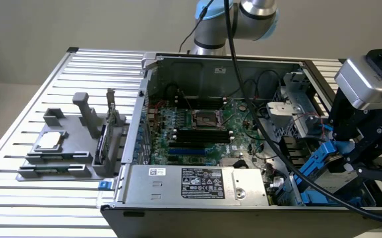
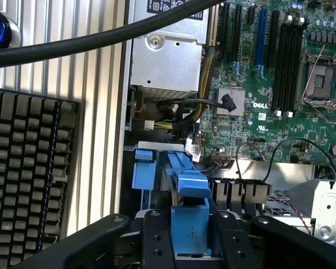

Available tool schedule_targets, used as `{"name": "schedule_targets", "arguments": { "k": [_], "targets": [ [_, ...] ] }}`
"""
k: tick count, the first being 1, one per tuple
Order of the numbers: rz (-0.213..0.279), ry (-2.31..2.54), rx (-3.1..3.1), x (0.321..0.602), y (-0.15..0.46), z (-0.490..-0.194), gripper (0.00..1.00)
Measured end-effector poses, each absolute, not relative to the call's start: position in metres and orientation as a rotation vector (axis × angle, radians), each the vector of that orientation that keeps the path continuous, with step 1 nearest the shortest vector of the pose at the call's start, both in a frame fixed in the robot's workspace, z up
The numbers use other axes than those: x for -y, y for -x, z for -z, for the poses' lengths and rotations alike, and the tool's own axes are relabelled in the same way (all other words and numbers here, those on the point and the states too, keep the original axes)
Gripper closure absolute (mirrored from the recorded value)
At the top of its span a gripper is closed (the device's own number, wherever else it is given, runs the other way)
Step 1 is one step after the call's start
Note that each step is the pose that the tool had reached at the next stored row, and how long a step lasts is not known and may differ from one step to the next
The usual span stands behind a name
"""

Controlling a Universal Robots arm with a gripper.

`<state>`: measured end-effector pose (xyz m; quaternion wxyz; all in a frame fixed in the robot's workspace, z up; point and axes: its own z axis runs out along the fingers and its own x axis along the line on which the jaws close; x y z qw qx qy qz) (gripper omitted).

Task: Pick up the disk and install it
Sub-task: 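Insert the disk into the insertion slot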

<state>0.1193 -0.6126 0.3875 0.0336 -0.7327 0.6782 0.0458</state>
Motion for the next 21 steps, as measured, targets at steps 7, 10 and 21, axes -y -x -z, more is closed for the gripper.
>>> {"name": "schedule_targets", "arguments": {
  "k": [7,10,21],
  "targets": [
    [-0.141,2.254,-2.086,0.6126,-0.1193,-0.3875,0.68],
    [-0.141,2.254,-2.086,0.6126,-0.1193,-0.3875,0.68],
    [-0.141,2.254,-2.086,0.6126,-0.1193,-0.3876,0.68]
  ]
}}
